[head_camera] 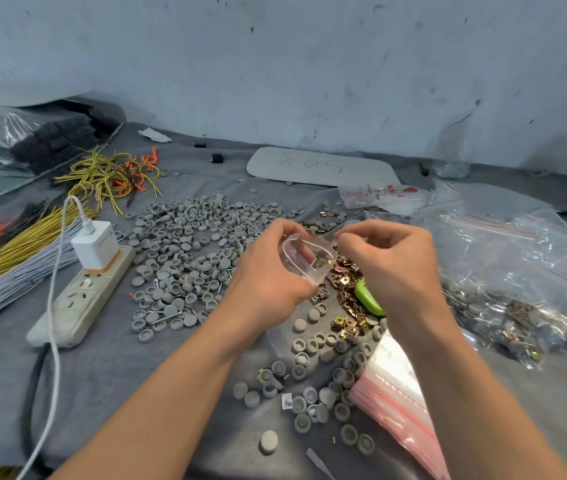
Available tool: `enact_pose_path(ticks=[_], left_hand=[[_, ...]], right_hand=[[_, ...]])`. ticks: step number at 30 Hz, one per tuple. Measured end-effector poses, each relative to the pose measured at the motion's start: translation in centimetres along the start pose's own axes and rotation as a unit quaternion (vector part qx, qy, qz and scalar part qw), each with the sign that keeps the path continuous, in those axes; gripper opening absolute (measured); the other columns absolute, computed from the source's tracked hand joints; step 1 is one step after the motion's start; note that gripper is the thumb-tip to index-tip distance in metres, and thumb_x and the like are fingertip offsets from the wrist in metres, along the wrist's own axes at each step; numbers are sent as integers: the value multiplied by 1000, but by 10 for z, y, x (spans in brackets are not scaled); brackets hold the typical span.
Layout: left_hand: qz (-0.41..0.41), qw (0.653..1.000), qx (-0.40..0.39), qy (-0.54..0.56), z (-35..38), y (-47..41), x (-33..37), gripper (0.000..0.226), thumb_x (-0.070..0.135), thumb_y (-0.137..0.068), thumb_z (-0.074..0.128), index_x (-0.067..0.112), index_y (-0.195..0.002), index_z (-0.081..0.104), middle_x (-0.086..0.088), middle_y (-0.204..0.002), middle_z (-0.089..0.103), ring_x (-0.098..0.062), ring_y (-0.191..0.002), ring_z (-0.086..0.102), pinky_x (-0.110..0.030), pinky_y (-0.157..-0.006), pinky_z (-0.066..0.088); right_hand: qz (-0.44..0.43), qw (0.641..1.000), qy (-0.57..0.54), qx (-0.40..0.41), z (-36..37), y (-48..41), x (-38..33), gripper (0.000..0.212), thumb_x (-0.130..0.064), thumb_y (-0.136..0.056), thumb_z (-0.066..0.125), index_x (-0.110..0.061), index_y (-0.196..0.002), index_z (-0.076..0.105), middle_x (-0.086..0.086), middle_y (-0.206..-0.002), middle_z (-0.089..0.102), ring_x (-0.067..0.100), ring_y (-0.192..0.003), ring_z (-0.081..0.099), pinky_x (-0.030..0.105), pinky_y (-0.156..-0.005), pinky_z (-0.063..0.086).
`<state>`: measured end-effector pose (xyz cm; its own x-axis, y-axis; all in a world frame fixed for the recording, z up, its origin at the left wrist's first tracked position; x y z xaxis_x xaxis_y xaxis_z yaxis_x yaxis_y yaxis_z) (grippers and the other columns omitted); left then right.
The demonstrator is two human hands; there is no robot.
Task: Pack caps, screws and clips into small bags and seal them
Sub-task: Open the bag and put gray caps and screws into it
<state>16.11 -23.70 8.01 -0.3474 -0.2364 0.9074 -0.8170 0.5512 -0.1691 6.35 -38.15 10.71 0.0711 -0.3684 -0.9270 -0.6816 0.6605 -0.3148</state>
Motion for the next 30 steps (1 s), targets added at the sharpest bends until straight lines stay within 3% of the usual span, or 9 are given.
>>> enact_pose_path(ticks=[2, 4, 9, 14, 18, 21, 24, 27, 30], left_hand=[[-21, 998, 7, 61, -6, -1, -4, 59, -7, -71, 82, 33, -107, 60, 9, -98, 73, -8, -82, 72, -22, -64, 55], [-46, 990, 14, 135, -13, -2, -7, 56, -14, -74, 77, 28, -108, 61, 5, -101, 73, -9, -82, 74, -18, -64, 56], [-53, 963, 87, 251, -44, -9, -14, 56, -21, -75, 71, 22, -109, 61, -3, -103, 71, -4, -75, 73, -15, -61, 54], [-12, 986, 87, 139, -46, -7, -12, 63, -16, -68, 80, 32, -105, 62, 4, -100, 73, -7, -83, 74, -19, -64, 56], [-10, 998, 50, 46, -28, -6, -10, 62, -8, -68, 82, 39, -103, 62, 9, -92, 74, -7, -76, 73, -21, -58, 56], [-22, 999, 41, 28, -26, -7, -12, 62, -6, -70, 82, 38, -107, 60, 9, -94, 73, -6, -78, 71, -20, -57, 53], [-31, 998, 42, 29, -29, -7, -13, 62, -6, -69, 82, 37, -108, 61, 11, -92, 73, -4, -77, 71, -19, -58, 52], [-31, 999, 38, 23, -29, -7, -13, 63, -7, -70, 82, 36, -111, 61, 11, -93, 73, -9, -82, 72, -30, -63, 60], [-30, 999, 35, 18, -28, -6, -13, 63, -7, -71, 81, 36, -112, 60, 11, -93, 73, -13, -84, 73, -39, -68, 64]], right_hand=[[8, 999, 5, 45, -16, -6, 5, 18, -21, -80, 76, -38, -77, 81, -2, -67, 74, 9, -60, 62, 30, -59, 51], [8, 989, 141, 34, -22, -12, 12, 22, -20, -84, 75, -38, -72, 80, -12, -67, 74, 4, -60, 65, 29, -62, 54], [31, 885, 439, -151, 7, -3, 37, 21, -16, -86, 69, -31, -83, 83, -11, -78, 77, 16, -74, 71, 34, -76, 62], [17, 818, 534, -213, 30, 7, 46, 12, -23, -85, 69, -25, -90, 80, -1, -88, 75, 27, -87, 69, 34, -82, 56], [16, 794, 565, -225, 41, 12, 51, 14, -19, -87, 67, -21, -99, 73, 3, -88, 69, 30, -84, 64, 34, -81, 52], [16, 802, 555, -218, 43, 12, 50, 16, -16, -87, 63, -22, -98, 73, 4, -88, 69, 31, -85, 64, 34, -80, 49], [71, 856, 480, -179, 29, 6, 51, 18, -13, -90, 64, -26, -90, 77, 2, -90, 74, 28, -86, 68, 36, -78, 58], [84, 899, 407, -140, 16, 0, 51, 22, -14, -93, 65, -30, -85, 79, -2, -85, 75, 18, -76, 67, 28, -70, 51], [94, 906, 389, -136, 11, -1, 55, 24, -13, -93, 63, -28, -86, 80, -1, -83, 75, 18, -72, 66, 29, -68, 52]])
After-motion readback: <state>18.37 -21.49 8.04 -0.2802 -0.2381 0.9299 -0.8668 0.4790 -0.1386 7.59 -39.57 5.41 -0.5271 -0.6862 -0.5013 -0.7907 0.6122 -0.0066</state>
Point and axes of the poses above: each hand's wrist, its own y-axis away from the middle knuckle, its own z-axis out of the palm, x = y × z, the point moved 8 cm from there along -y, towards the middle knuckle
